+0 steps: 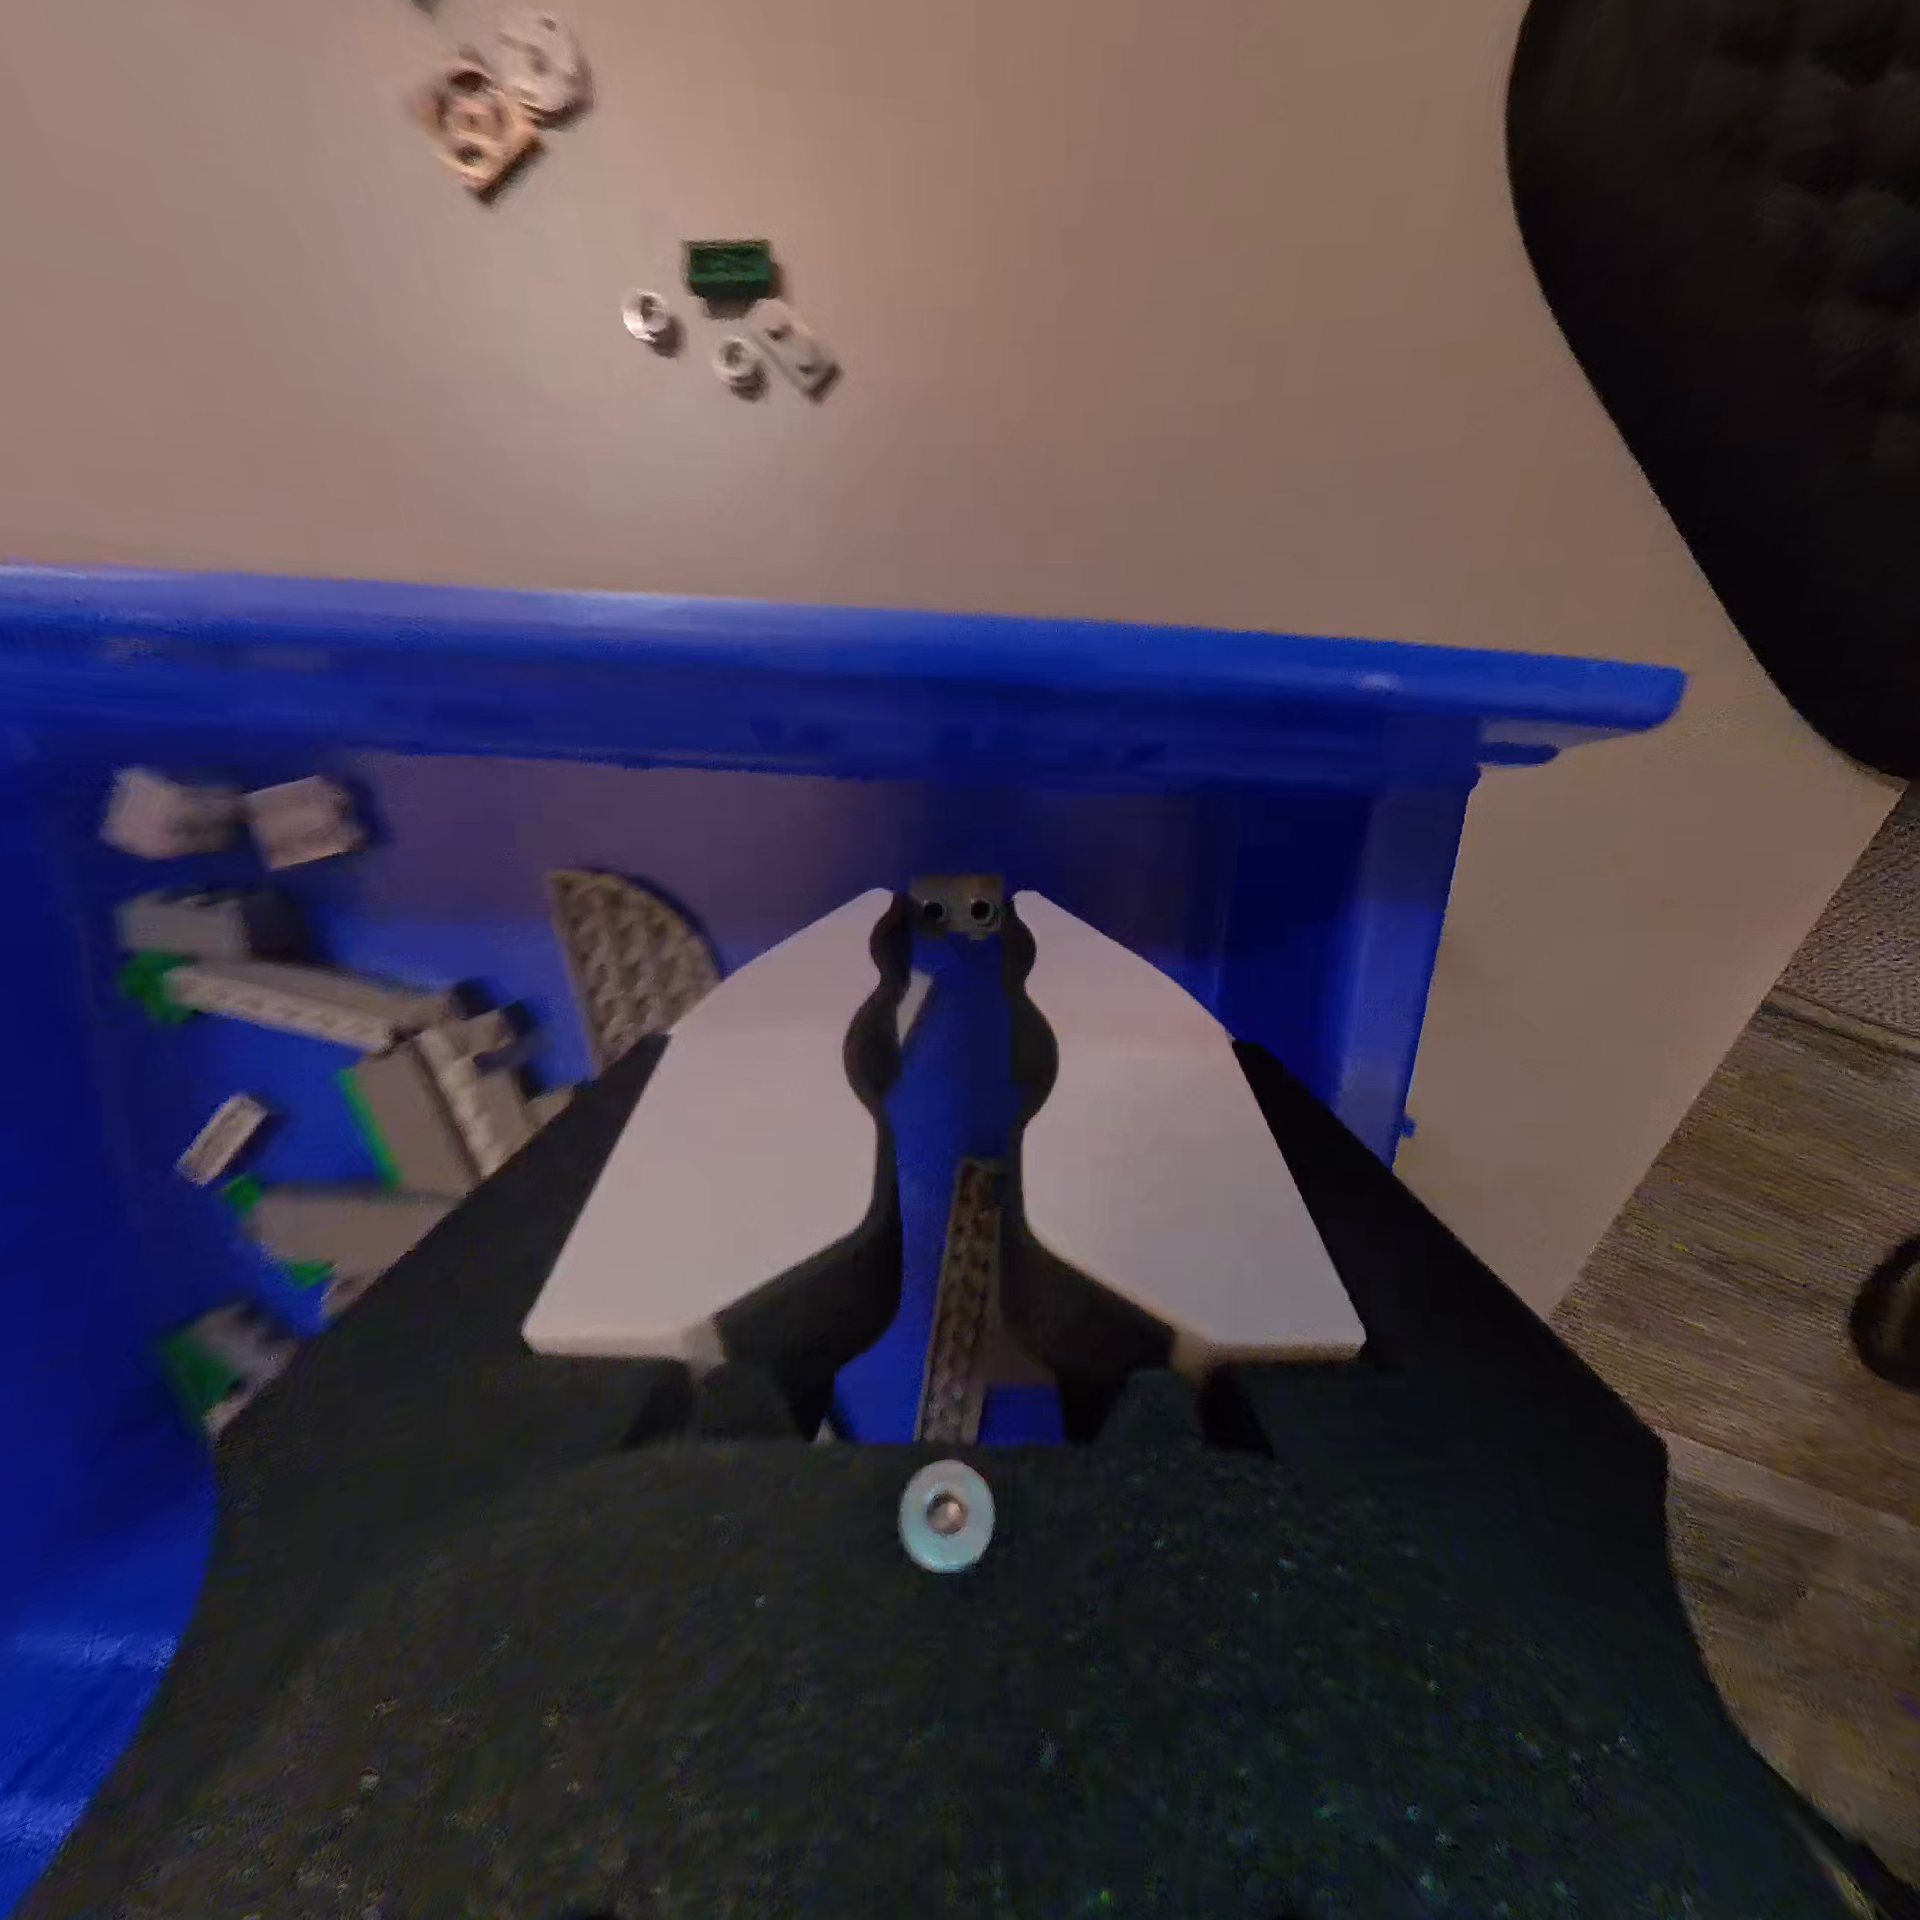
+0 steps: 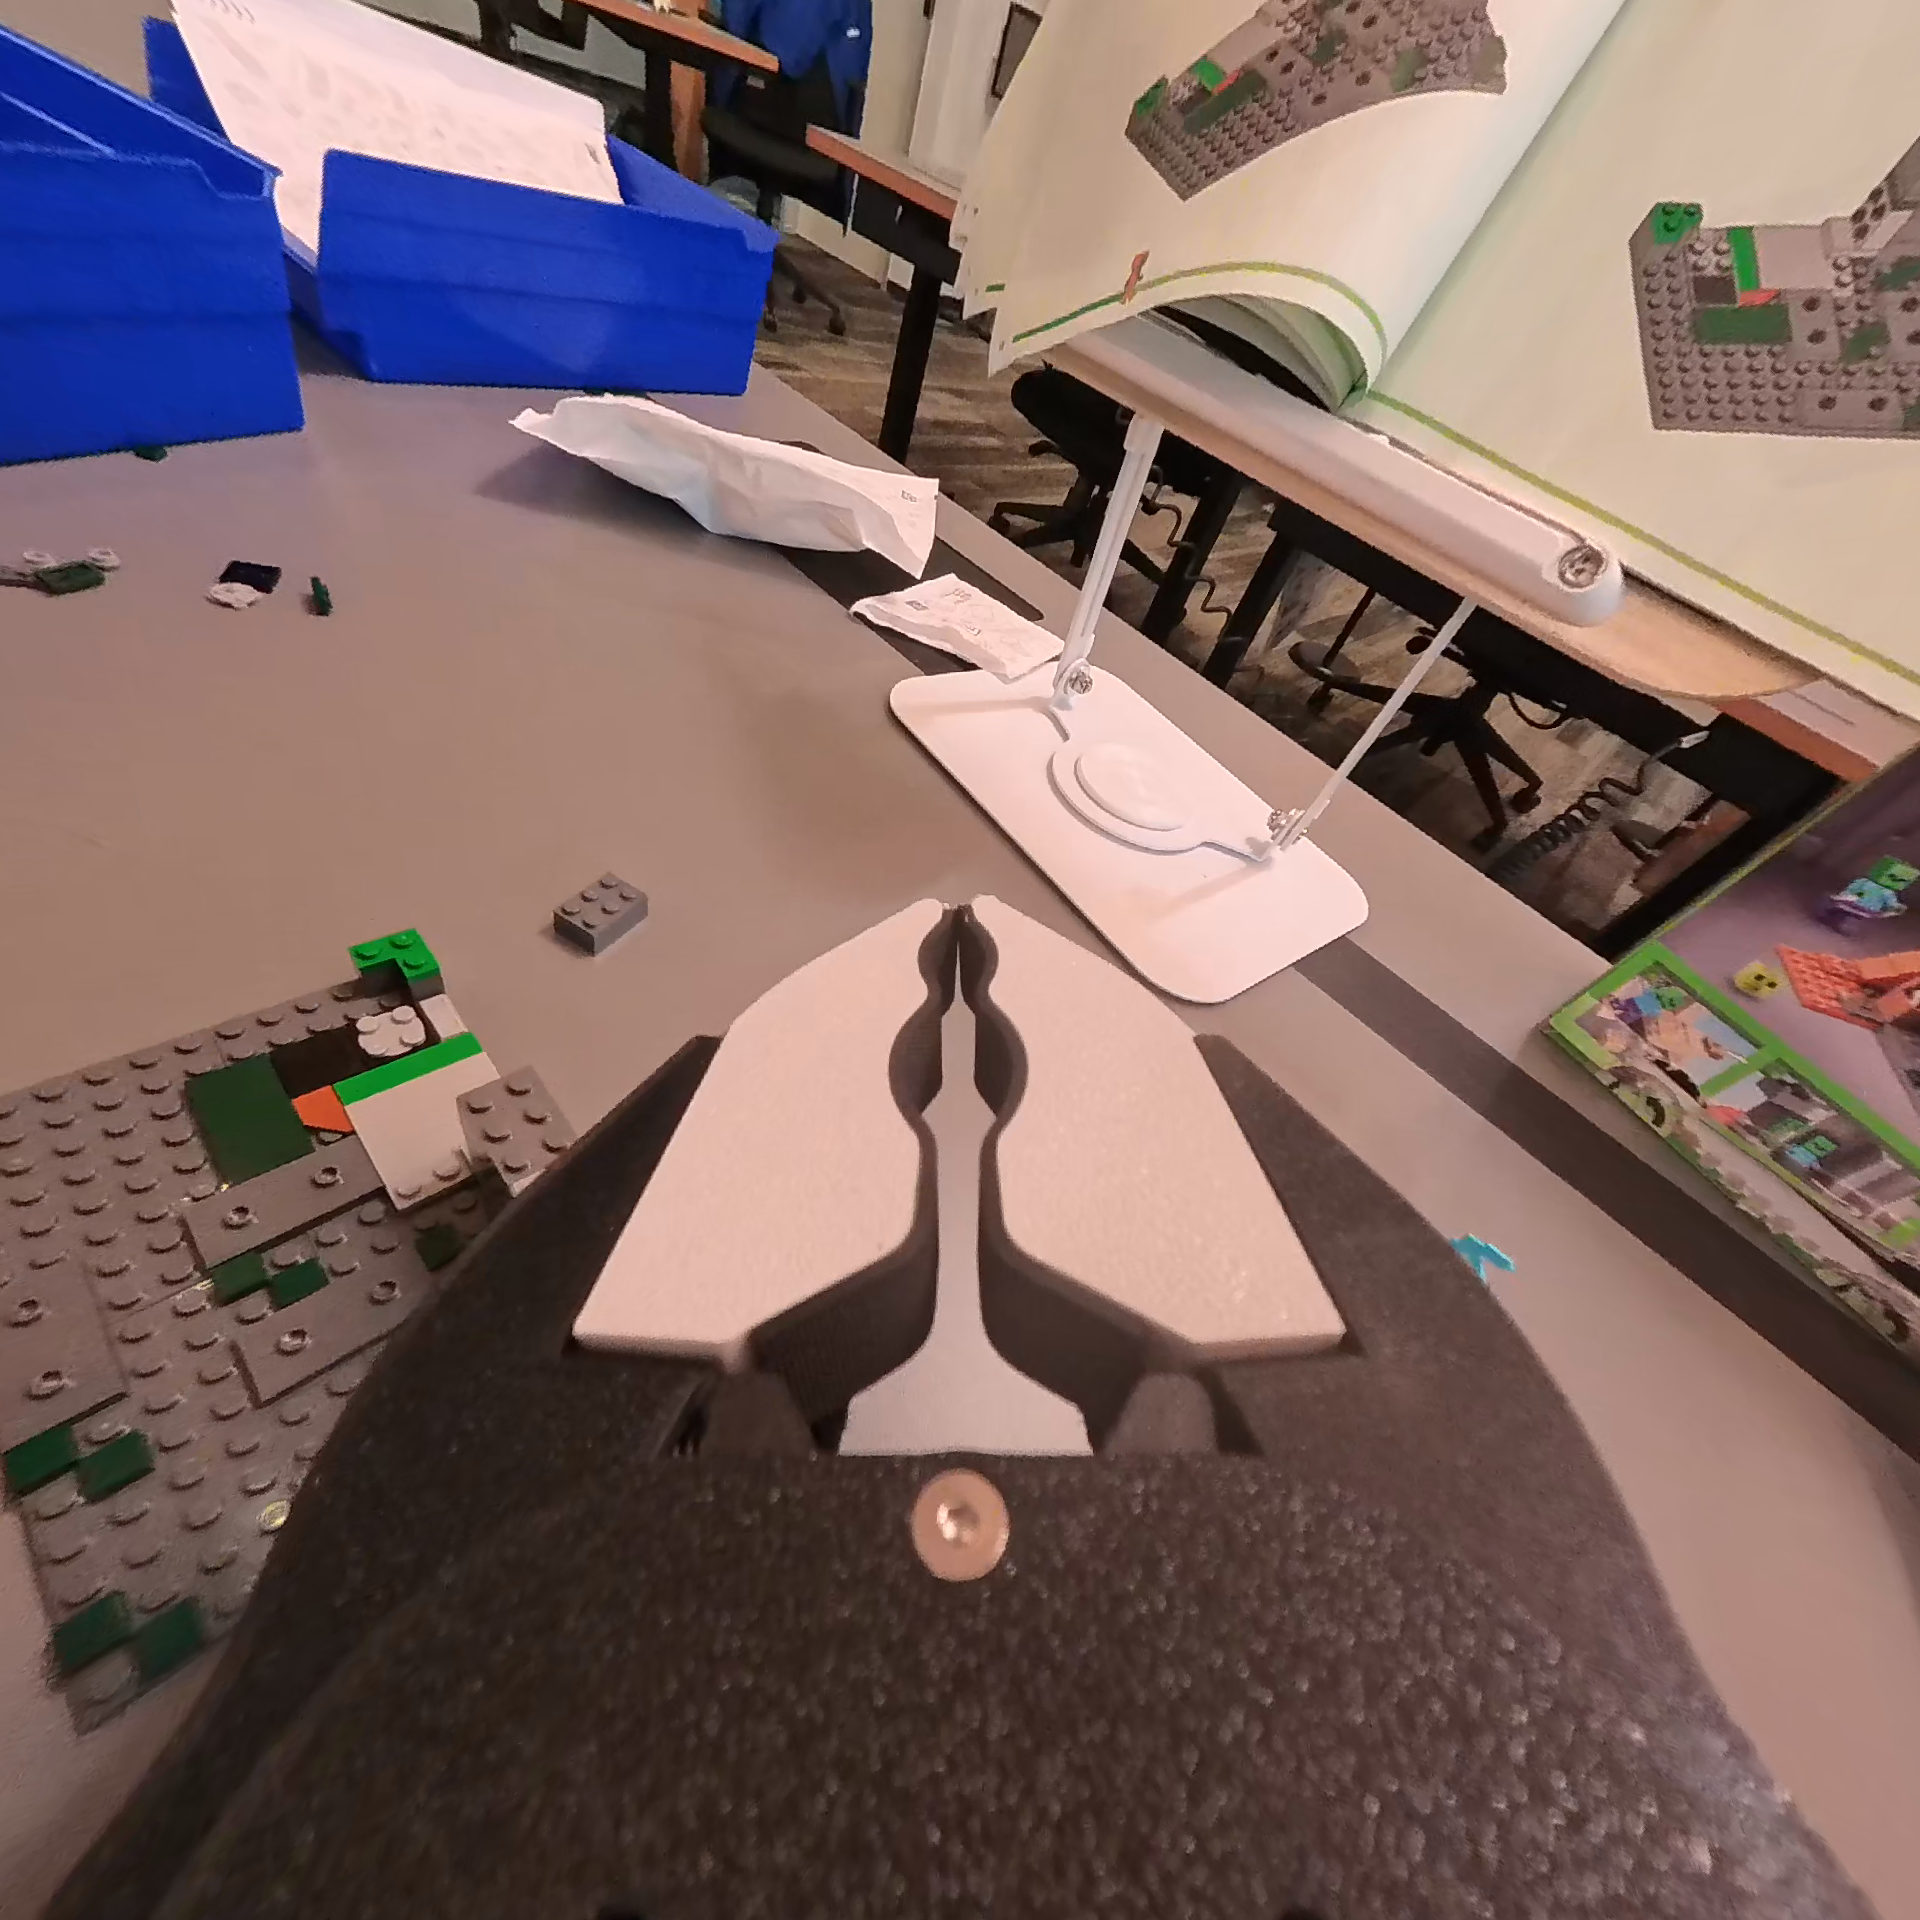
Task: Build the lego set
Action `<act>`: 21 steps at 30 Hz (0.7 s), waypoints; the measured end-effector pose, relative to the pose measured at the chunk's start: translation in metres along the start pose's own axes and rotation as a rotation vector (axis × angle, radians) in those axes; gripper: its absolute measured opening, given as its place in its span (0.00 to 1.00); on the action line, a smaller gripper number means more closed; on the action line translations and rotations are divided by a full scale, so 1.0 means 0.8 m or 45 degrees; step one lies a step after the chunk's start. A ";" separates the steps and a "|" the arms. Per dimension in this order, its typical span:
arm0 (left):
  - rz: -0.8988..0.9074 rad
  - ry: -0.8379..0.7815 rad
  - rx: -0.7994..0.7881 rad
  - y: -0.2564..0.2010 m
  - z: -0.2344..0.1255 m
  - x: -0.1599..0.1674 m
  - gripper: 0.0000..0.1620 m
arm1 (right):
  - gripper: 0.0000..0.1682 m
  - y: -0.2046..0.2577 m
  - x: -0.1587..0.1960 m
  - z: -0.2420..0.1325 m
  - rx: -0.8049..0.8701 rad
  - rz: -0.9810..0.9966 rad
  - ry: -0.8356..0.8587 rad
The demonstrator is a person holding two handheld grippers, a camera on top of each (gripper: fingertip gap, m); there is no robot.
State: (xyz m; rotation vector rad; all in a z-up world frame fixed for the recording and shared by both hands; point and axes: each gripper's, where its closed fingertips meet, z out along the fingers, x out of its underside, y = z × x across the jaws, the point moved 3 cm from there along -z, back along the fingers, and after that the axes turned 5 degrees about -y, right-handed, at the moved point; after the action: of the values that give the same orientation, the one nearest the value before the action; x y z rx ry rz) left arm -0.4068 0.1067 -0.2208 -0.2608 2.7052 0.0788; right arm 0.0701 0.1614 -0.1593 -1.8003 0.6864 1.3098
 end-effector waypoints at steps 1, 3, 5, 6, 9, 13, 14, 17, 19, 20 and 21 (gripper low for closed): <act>0.002 0.002 -0.041 0.005 -0.012 -0.003 0.10 | 0.00 0.000 -0.001 -0.001 -0.002 0.000 -0.004; 0.012 -0.005 -0.141 0.018 -0.039 -0.015 0.10 | 0.00 0.002 -0.005 -0.003 -0.007 -0.006 -0.016; 0.016 -0.059 -0.216 0.029 -0.066 -0.040 0.10 | 0.00 0.004 -0.008 -0.005 -0.015 -0.006 -0.030; 0.025 -0.079 -0.235 0.032 -0.077 -0.054 0.10 | 0.00 0.005 -0.008 -0.006 -0.021 -0.001 -0.035; 0.082 -0.115 -0.254 0.035 -0.093 -0.105 0.10 | 0.00 0.007 -0.008 -0.009 -0.035 0.006 -0.039; 0.215 -0.158 -0.201 0.027 -0.079 -0.183 0.10 | 0.00 0.007 -0.008 -0.013 -0.042 0.017 -0.044; 0.251 -0.170 -0.179 0.024 -0.071 -0.203 0.10 | 0.00 0.006 -0.008 -0.014 -0.042 0.023 -0.046; 0.358 -0.197 -0.125 0.019 -0.040 -0.260 0.10 | 0.00 0.005 -0.007 -0.016 -0.043 0.040 -0.049; 0.410 -0.237 -0.074 0.015 -0.015 -0.299 0.10 | 0.00 0.004 -0.009 -0.018 -0.043 0.045 -0.055; 0.433 -0.261 -0.052 0.013 -0.002 -0.317 0.10 | 0.00 0.003 -0.010 -0.020 -0.043 0.044 -0.060; 0.457 -0.275 -0.032 0.011 0.011 -0.333 0.10 | 0.00 0.002 -0.012 -0.021 -0.042 0.042 -0.065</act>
State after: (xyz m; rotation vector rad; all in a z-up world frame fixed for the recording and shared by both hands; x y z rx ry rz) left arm -0.1667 0.1617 -0.1187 0.2174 2.5058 0.2315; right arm 0.0743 0.1460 -0.1483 -1.7822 0.6732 1.3911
